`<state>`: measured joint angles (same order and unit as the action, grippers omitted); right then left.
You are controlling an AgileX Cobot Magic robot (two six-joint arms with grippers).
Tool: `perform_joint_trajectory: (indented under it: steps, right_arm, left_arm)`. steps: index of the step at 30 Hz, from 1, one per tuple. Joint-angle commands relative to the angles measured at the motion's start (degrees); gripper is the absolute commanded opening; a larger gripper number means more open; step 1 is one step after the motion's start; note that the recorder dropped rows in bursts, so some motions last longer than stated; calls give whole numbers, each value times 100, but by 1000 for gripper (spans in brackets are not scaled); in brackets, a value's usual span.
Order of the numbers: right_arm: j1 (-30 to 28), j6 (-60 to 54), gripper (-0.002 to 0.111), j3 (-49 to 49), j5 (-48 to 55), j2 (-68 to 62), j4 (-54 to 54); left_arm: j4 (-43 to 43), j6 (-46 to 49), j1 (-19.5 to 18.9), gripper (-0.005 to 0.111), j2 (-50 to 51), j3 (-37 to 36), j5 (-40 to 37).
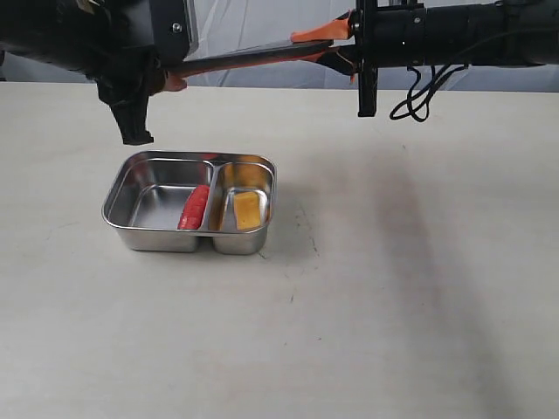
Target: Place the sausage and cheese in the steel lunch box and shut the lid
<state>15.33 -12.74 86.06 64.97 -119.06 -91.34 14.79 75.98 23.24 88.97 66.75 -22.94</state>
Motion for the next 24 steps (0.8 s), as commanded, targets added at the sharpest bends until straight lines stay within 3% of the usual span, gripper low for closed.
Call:
perform_joint_trajectory:
  steps: [1, 5, 14, 17, 22, 24]
  right_arm:
    - [15, -264, 0, -3, -167, 4, 105]
    - [15, -273, 0, -3, -400, 4, 105]
    - [15, -675, 0, -3, -747, 4, 206]
    - [72, -743, 0, -3, -1074, 47, 415]
    - [282, -925, -1, -3, -1638, 180, 579]
    - [429, -959, -1, -3, -1727, 232, 621]
  left_arm:
    - [373, -52, 27, 54, -96, 9, -105]
    - [373, -52, 27, 67, -121, 9, -140]
    - [265, -82, 27, 64, -591, 9, 7]
    - [251, -510, -92, 60, -855, 9, 123]
    - [80, -1460, -747, 53, -1170, 9, 47]
    - [80, -1878, -1153, 42, -1203, 9, 47]
